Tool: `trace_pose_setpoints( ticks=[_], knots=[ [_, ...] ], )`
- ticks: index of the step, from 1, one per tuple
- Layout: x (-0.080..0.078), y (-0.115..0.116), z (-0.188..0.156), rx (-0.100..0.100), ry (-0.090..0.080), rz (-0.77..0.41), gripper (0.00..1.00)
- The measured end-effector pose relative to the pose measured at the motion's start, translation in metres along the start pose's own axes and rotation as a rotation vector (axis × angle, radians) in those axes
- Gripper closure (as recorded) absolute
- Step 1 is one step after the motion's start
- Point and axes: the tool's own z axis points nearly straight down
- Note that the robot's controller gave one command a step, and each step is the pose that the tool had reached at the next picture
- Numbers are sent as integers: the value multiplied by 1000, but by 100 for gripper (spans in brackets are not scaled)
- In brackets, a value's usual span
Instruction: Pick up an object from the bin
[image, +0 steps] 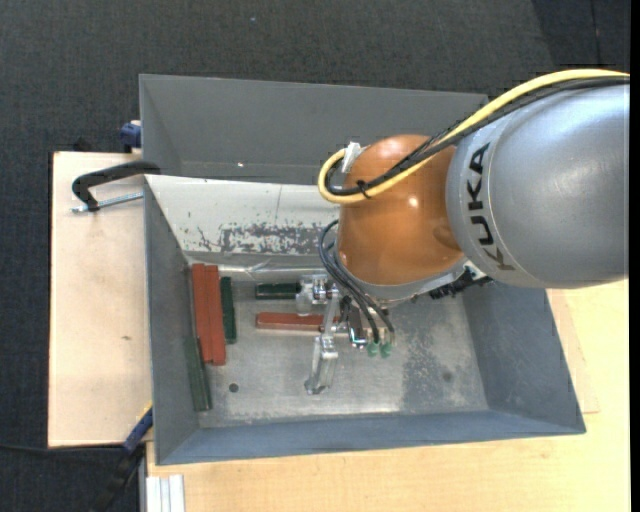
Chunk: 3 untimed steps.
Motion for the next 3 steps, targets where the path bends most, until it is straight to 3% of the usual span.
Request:
trace_pose_setpoints(
  ticks=[1,2,3],
  knots=[
    [-2,-1,-4,-1,-9,3,0],
    [-22,-2,42,-3,-14,63,0],
    [-62,-32,105,-5,-16,159,0]
  ],
)
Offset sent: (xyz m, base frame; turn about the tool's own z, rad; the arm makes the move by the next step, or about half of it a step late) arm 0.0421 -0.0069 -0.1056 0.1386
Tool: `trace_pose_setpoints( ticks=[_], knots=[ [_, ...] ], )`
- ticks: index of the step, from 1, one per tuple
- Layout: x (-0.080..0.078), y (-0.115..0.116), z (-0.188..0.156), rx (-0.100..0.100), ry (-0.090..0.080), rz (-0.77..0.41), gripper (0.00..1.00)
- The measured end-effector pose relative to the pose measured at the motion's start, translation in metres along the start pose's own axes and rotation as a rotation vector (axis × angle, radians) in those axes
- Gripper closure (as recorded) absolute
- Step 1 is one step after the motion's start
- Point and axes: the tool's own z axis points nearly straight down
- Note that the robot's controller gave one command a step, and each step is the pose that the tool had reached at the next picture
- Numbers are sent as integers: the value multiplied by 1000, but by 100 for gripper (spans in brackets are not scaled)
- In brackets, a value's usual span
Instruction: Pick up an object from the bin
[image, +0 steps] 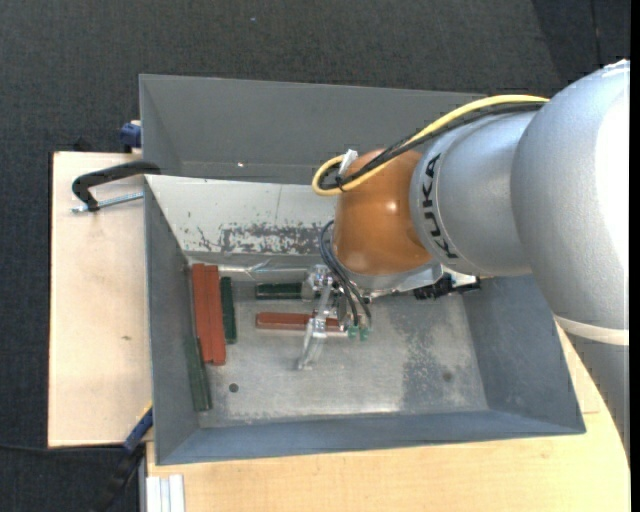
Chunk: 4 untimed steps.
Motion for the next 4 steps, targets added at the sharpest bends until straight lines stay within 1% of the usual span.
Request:
trace_pose_setpoints(
  ticks=[1,2,3,4],
  knots=[
    [18,7,14,4,9,-86,100],
    [18,7,14,3,9,-85,100],
    [7,1,-33,4,7,-64,100],
    [18,14,-144,2,3,-42,100]
  ],
)
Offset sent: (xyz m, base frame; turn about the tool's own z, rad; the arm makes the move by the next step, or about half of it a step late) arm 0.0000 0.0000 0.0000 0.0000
